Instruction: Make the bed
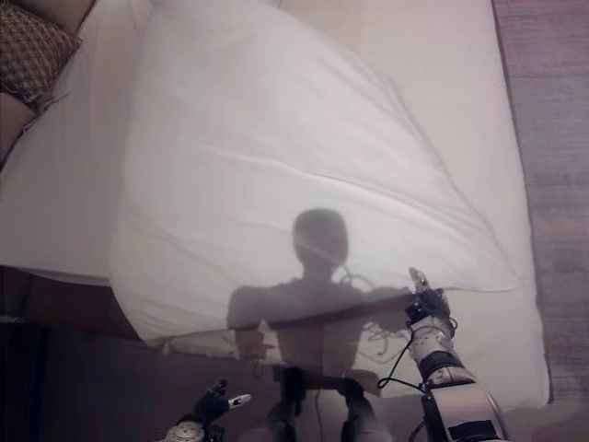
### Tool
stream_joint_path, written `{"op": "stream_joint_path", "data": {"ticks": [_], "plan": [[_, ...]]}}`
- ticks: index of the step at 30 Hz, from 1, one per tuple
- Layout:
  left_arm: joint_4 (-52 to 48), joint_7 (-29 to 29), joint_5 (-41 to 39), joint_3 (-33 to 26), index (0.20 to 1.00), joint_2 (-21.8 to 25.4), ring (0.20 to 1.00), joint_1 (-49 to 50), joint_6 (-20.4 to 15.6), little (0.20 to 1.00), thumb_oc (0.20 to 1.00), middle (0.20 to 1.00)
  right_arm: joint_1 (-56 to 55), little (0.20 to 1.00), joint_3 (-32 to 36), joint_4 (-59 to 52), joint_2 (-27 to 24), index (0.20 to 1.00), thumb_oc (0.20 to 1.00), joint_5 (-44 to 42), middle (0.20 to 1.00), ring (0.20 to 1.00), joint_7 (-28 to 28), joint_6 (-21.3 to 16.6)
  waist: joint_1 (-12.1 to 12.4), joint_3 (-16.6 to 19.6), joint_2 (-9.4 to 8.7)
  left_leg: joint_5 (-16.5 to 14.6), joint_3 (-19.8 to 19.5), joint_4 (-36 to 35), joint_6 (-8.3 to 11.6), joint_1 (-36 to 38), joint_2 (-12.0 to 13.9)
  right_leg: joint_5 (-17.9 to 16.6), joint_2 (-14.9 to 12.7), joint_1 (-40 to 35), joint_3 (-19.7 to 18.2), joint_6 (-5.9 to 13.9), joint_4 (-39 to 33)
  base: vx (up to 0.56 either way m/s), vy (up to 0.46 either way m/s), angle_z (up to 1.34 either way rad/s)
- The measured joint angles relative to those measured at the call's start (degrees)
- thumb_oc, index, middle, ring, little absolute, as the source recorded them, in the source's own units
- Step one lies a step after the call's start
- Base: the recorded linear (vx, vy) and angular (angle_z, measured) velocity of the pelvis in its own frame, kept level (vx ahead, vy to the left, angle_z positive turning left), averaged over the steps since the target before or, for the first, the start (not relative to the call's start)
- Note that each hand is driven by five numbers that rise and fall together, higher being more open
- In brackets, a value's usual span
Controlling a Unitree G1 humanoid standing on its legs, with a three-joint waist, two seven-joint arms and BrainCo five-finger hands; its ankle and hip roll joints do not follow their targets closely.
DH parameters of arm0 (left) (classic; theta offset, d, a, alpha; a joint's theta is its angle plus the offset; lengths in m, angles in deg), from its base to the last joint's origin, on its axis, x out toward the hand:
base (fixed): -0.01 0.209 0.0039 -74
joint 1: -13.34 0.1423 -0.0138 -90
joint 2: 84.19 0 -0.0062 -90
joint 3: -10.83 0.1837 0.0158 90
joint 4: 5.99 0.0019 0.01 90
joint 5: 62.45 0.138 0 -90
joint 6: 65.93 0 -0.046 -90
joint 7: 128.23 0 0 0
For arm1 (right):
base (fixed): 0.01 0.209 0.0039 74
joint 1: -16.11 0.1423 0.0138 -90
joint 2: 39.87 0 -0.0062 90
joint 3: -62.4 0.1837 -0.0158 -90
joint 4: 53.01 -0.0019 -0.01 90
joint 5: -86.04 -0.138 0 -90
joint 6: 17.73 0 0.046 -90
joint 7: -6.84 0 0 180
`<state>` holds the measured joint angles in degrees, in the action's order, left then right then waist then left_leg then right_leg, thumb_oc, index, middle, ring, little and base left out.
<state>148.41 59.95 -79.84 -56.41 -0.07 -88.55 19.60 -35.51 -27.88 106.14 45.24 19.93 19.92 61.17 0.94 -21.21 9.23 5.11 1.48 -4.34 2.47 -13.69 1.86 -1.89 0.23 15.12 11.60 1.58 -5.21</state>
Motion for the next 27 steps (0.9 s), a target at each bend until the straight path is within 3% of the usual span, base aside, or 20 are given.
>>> {"op": "stream_joint_path", "data": {"ticks": [17,23,27], "plan": [[-3.49,-0.26,-3.69,3.2,1.0,-0.5,1.0,-0.75,-1.15,1.0,1.0,1.0,9.95,1.0,2.49,8.12,-5.37,1.0,1.0,-3.15,1.0,1.0,2.63,-0.01,2.9,-1.32,1.78,2.68,-1.99,-0.58,-0.03,-7.01,-0.19,-1.64,-0.16,6.67,1.47,-0.01,0.01,0.0,-0.007,0.04],[-3.73,-0.25,-3.76,3.28,1.0,-0.6,1.0,-0.83,-1.23,1.0,1.0,1.0,10.13,1.0,1.92,6.75,-5.67,1.0,1.0,-3.35,1.0,1.0,2.94,-0.79,2.92,-1.36,1.74,3.0,-2.46,-0.63,-0.21,-8.14,-0.26,-1.99,-0.14,7.7,1.67,0.19,0.02,0.0,0.001,0.03],[-4.44,-0.23,-3.77,3.16,1.0,-0.56,1.0,-1.15,-1.53,1.0,1.0,1.0,9.23,1.0,1.5,0.08,-4.82,1.0,1.0,-5.61,1.0,1.0,2.83,-3.0,2.63,-2.46,1.62,3.21,-3.14,-0.64,-0.1,-8.19,-0.31,-2.18,-0.12,7.72,1.75,0.2,0.02,0.0,0.0,0.0]]}}
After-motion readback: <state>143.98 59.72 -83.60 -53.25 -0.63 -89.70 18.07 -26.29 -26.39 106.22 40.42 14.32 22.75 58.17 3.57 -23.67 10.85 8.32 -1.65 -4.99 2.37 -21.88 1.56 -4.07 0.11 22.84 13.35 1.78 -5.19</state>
